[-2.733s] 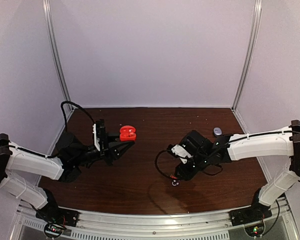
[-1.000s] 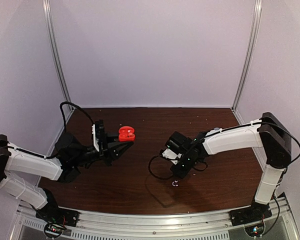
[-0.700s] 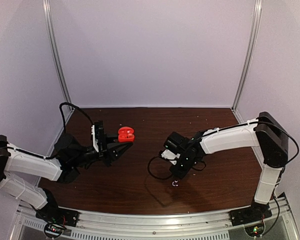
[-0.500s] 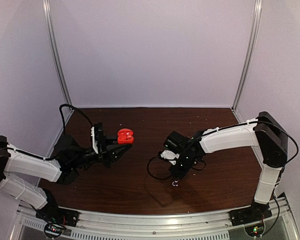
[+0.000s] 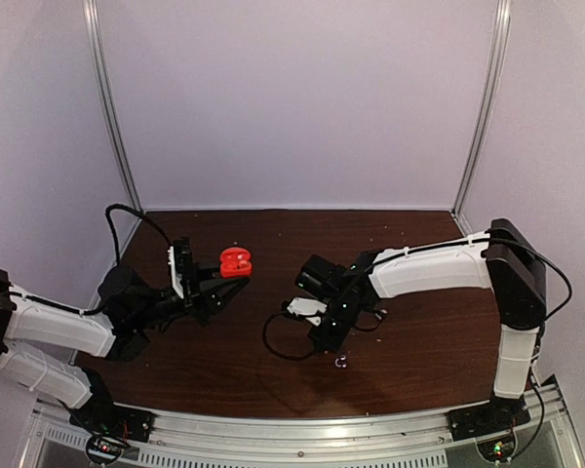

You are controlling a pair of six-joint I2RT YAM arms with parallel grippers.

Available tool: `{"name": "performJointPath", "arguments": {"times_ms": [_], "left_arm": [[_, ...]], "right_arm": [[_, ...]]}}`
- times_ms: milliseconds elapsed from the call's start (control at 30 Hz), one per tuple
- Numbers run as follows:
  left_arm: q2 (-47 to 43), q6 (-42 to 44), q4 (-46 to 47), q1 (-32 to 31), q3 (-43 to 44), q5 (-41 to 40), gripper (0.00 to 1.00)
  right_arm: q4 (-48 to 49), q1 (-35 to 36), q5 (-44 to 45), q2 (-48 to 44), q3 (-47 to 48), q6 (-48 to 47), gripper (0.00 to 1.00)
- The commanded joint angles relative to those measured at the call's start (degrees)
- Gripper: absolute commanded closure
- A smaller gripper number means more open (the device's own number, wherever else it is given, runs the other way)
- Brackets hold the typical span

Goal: Insert the wireless bluetooth earbuds into the charging case

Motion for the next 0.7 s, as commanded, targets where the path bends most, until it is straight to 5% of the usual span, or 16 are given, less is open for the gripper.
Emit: {"name": "performJointPath", "arguments": {"times_ms": [0,367,667], "left_arm": [[-1.86,-0.41,2.27,0.54,-0.51,-1.03,1.0],[-1.56,-0.46,2.72,0.62,-0.65,-0.73,1.0],[-1.54,-0.78,2.77,0.71,-0.37,-0.37,1.0]], "right_arm": [[-3.43,0.07,2.22,0.16,3.36,-1.38,0.92],[-5.42,3.59,0.15,-6.36,-2.48,-1.13,0.9],[-8.55,11.07,-3.66,-1.57,2.14,-5.07,0.9]]}}
